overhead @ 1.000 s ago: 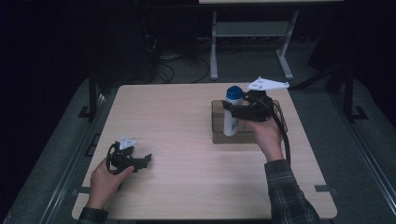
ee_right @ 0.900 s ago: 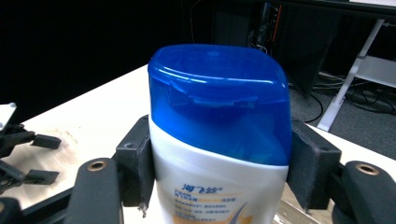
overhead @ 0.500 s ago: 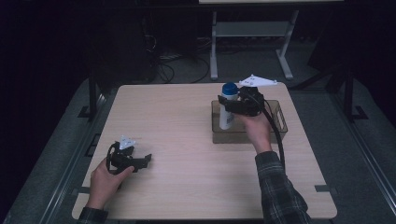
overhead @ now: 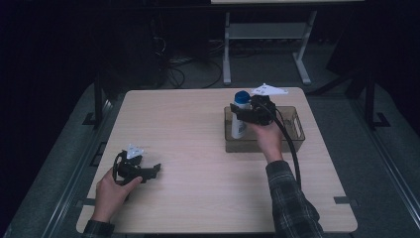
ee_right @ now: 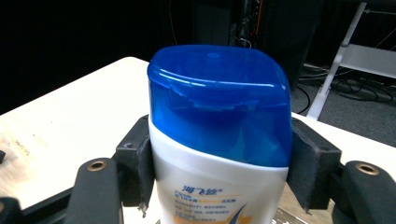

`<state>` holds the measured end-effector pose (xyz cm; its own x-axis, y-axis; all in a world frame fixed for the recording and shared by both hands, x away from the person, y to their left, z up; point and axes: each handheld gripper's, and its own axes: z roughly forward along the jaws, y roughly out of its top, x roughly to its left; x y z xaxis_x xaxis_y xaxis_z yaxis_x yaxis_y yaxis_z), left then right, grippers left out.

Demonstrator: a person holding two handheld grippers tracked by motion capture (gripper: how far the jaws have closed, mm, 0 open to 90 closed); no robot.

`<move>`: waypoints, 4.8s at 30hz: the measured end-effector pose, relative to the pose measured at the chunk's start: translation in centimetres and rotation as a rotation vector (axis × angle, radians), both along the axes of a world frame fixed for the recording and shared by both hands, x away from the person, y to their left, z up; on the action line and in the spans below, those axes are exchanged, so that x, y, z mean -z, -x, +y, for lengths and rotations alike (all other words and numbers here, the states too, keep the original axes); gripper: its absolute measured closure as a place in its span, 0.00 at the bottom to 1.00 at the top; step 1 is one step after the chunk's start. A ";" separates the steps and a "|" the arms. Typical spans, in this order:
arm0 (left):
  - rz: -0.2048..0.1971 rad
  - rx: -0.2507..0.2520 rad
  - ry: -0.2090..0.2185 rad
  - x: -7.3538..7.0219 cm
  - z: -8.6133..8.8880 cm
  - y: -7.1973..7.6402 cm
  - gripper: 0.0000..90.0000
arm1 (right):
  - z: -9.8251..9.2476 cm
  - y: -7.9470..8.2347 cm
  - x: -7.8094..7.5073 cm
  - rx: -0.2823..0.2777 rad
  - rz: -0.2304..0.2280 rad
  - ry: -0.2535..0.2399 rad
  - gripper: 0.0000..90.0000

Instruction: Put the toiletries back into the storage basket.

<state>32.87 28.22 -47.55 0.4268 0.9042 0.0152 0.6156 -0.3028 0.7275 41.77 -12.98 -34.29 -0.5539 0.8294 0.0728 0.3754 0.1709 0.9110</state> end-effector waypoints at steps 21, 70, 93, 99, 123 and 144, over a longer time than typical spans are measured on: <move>-0.001 -0.003 0.003 0.0 0.0 0.0 0.14 | 1.1 0.4 2.8 -0.004 0.031 0.029 0.38; -0.001 -0.002 0.001 0.0 0.0 0.0 0.14 | 1.1 1.3 3.0 -0.053 0.171 0.080 0.00; -0.003 0.000 0.000 0.0 0.0 0.0 0.14 | -2.9 5.6 4.5 -0.045 0.181 0.088 0.00; -0.003 -0.003 0.005 0.0 0.0 0.0 0.14 | -4.0 6.9 4.8 -0.028 0.169 0.079 0.00; -0.001 0.003 -0.003 0.0 0.0 0.0 0.14 | -7.8 11.7 8.1 0.000 0.186 0.077 0.00; -0.001 0.002 -0.003 0.0 0.0 0.0 0.14 | -10.7 14.6 11.2 0.047 0.264 0.123 0.00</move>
